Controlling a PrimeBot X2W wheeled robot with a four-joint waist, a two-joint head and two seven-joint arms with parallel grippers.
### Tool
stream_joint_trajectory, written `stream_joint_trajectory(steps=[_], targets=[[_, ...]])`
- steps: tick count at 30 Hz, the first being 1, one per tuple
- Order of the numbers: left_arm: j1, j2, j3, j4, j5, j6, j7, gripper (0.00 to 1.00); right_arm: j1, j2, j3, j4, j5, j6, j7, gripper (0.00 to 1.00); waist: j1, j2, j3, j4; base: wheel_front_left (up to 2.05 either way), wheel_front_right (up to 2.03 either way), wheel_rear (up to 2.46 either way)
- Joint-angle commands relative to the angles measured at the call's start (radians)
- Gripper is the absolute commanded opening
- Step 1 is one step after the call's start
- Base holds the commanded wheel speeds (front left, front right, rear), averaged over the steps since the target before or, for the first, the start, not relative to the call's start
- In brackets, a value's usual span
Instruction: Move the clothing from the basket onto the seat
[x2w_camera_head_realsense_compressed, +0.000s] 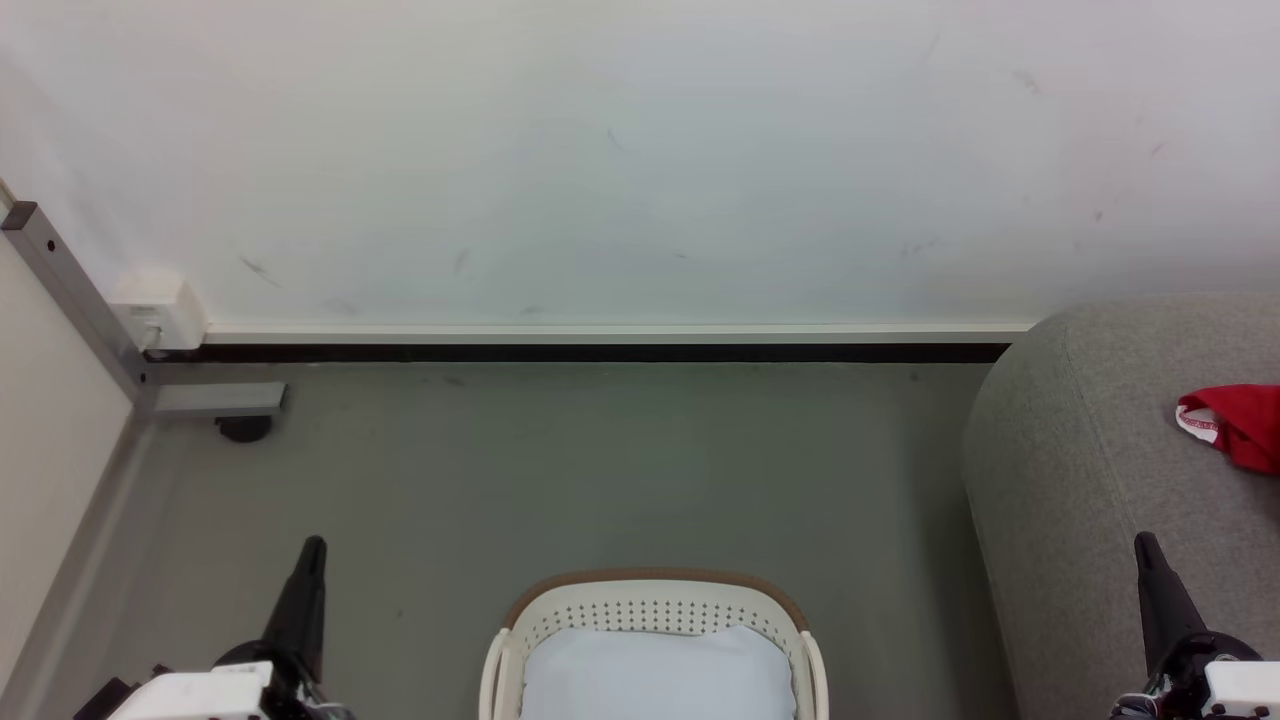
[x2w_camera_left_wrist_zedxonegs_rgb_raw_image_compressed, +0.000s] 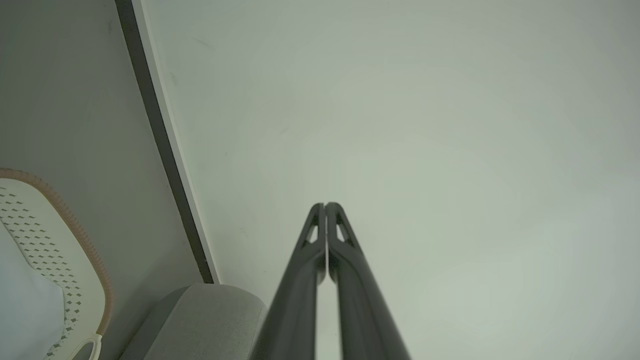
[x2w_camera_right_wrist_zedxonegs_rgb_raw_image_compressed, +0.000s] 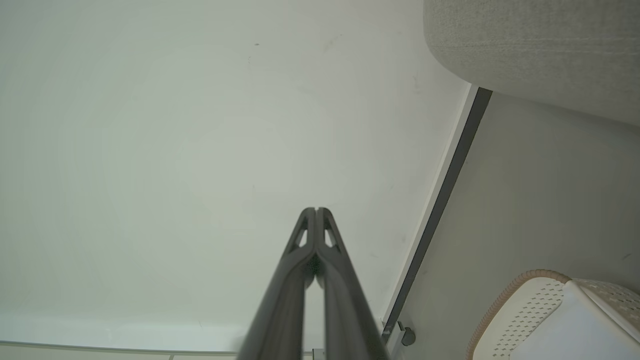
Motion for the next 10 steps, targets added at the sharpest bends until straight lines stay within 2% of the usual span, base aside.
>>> stream_joint_trajectory(steps=[1,10], targets=[[-0.009,0.002,0.002,-0.003,-0.013,-0.005,0.003,0.0,-0.012,-0.006,-0.003,-0.004,0.002,-0.002,0.002,0.0,0.0,0.0,0.0,0.0,0.0,0.0,0.0],[-0.009,0.002,0.002,-0.003,-0.013,-0.005,0.003,0.0,-0.012,-0.006,-0.003,-0.004,0.002,-0.002,0.002,0.0,0.0,0.0,0.0,0.0,0.0,0.0,0.0]])
